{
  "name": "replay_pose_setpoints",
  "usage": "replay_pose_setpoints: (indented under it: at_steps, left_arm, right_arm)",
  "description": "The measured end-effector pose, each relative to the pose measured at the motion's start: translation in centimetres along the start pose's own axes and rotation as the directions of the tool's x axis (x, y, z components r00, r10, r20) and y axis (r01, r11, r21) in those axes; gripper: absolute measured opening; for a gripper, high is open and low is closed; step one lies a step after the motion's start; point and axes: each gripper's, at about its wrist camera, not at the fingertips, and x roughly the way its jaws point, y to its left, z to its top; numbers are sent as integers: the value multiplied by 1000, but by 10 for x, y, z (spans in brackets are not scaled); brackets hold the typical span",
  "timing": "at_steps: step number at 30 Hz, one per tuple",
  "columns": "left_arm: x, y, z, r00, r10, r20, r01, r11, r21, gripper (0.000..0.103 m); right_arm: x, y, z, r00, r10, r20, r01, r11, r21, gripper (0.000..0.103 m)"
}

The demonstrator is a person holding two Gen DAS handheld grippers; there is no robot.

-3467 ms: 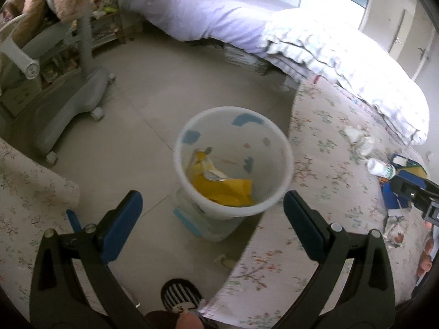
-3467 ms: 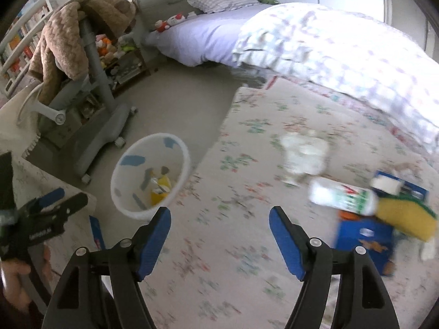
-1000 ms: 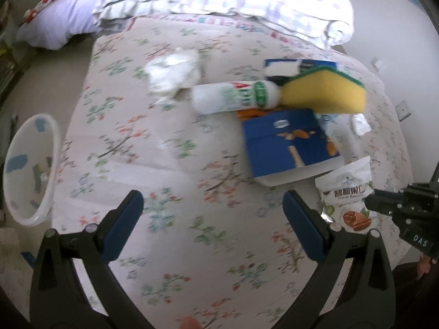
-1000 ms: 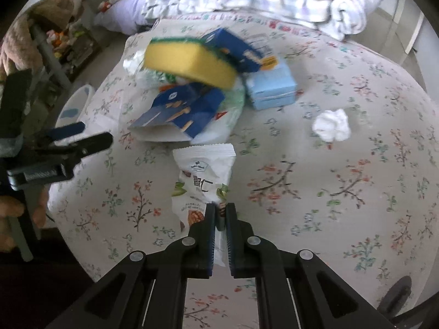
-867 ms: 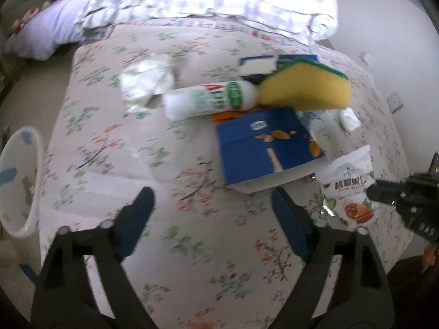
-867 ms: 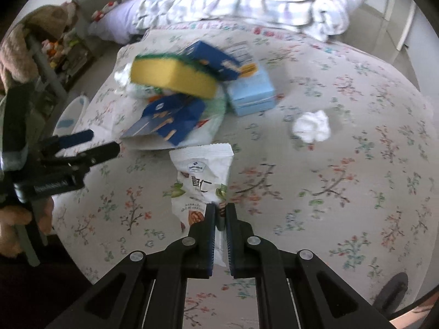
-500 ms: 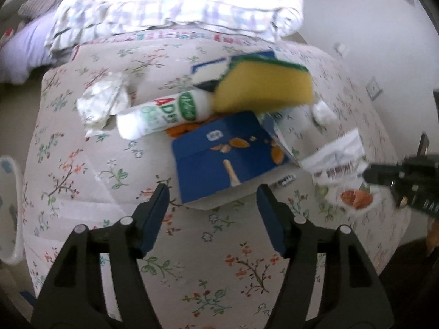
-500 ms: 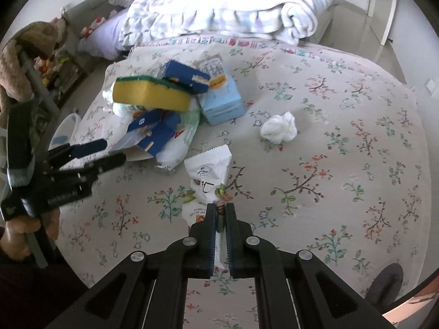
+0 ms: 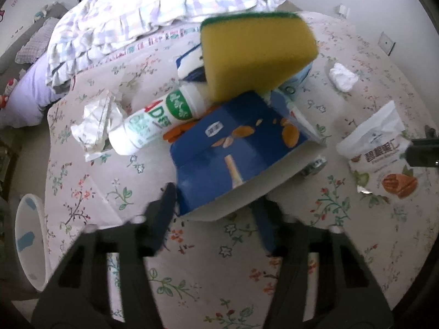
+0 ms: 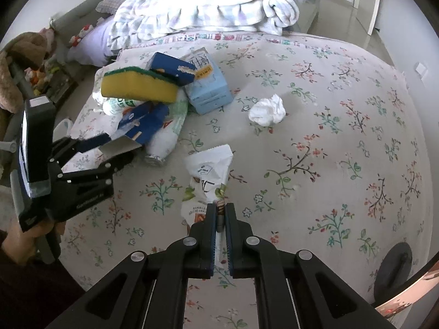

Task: Collect trash
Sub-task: 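Grasp the blue nut box with the left tool while the right holds the snack bag, then carry the blue box and snack bag to the bin and open both tools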

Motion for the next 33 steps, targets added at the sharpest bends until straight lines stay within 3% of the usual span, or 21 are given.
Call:
replay_pose_setpoints:
  at_steps: [6,18,25,33]
  left_arm:
    - [-5,8,2,1000,-16,19,17,999,-48,26]
    - [-40,24,-10,986,-157,61,165,972,-165,25]
    - [-54,46,-28,981,-181,74,194,952,-236,25]
    - [-67,82,-53,983,-159,92,180,932,-315,25]
  right_arm:
    - [-7,1,0,1000,7,25,-7,1000,7,7]
    - [-36,15,4,993,53,106,-51,999,-17,7]
    - [-50,27,7,985,90,146,-86,996,-34,6]
    - [-55,52,16,976,141,168,-129,988,-79,6]
